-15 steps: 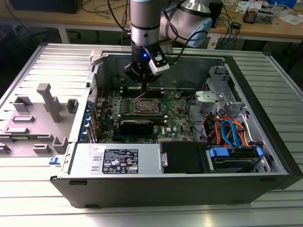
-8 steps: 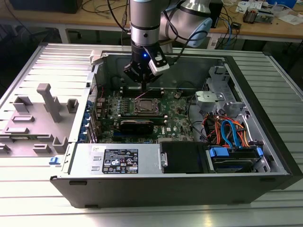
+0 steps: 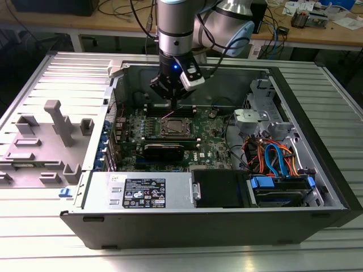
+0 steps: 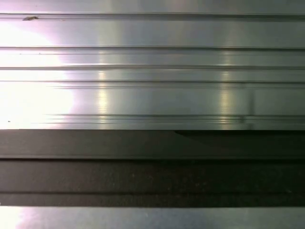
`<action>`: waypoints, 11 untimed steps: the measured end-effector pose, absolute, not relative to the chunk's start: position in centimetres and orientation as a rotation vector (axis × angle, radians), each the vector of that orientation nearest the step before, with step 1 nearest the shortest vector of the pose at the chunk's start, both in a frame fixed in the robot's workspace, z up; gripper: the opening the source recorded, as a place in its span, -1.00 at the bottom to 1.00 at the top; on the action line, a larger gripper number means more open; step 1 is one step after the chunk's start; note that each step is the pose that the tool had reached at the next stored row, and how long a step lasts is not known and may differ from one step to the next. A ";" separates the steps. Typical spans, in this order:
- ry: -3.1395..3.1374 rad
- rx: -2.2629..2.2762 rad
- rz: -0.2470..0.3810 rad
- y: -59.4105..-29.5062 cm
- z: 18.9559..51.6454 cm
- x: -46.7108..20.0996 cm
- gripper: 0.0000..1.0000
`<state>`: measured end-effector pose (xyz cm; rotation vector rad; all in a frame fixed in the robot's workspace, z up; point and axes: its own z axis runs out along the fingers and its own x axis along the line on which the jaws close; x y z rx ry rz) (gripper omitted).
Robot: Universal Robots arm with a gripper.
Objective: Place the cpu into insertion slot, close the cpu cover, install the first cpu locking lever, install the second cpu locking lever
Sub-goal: 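Install the first cpu locking lever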
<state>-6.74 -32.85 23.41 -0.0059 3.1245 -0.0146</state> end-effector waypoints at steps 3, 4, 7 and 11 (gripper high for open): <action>3.125 -0.006 -0.015 -32.8 23.4 -6.6 -0.79; 3.125 -0.006 -0.015 -32.8 23.3 -6.5 -0.79; 3.124 -0.006 -0.016 -32.8 23.2 -6.4 -0.79; 3.124 -0.006 -0.016 -32.8 23.1 -6.2 -0.79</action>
